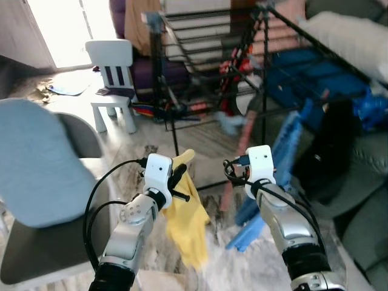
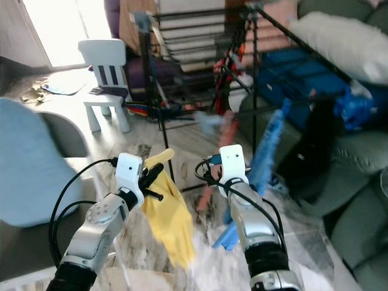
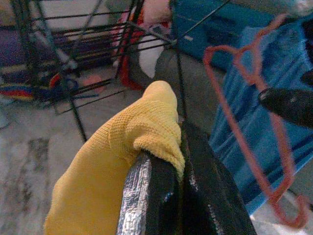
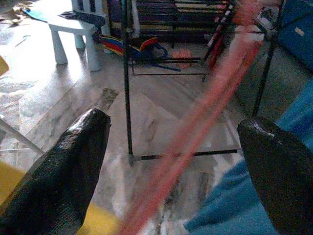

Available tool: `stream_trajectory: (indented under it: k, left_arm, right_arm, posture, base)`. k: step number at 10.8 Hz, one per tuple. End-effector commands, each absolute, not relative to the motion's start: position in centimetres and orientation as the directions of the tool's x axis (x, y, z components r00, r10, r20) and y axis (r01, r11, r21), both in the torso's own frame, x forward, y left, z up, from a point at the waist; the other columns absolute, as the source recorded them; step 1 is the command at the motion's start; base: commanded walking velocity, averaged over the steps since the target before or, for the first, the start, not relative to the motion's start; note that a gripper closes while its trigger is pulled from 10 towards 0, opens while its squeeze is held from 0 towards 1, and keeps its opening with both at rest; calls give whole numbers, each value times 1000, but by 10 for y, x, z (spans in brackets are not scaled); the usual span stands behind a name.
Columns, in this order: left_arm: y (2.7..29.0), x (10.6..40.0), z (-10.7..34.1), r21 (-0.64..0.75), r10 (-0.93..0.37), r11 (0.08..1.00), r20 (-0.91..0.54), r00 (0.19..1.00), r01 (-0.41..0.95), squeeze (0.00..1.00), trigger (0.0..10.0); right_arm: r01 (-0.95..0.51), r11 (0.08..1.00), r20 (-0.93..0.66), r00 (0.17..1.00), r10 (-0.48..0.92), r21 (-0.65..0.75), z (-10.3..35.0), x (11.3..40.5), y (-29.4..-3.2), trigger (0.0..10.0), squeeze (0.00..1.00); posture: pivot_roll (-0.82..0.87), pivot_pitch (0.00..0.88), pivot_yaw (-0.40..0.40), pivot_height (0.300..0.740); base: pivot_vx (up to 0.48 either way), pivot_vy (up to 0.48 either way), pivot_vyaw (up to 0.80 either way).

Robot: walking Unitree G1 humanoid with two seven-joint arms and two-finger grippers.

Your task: Hang hanger

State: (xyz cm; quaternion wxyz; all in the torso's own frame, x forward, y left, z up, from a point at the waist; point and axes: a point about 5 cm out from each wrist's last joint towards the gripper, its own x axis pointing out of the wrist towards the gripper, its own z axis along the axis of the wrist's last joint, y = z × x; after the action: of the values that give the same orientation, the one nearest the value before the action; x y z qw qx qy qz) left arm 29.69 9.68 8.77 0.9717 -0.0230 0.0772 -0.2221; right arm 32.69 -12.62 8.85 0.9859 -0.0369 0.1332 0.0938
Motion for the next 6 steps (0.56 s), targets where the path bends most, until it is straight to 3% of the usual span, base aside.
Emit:
stream_trajectory:
  k: [1,6]
  left_arm:
    - [97,301,97,-61,-442,897,-100,892,438,0,10000]
    - [91,297,103,-54,-470,882,-51,881,468,0,10000]
  right_arm:
    - [-206,977,-242,952,186,-58,94,327,-123,10000,0]
    - [-102,985,-216,974,70,-140,97,329,-135,10000,0]
  posture:
    - [-200,0,27,740]
    - [-200,0,28,740]
  base:
    - [0,386,0]
    - [0,0,0]
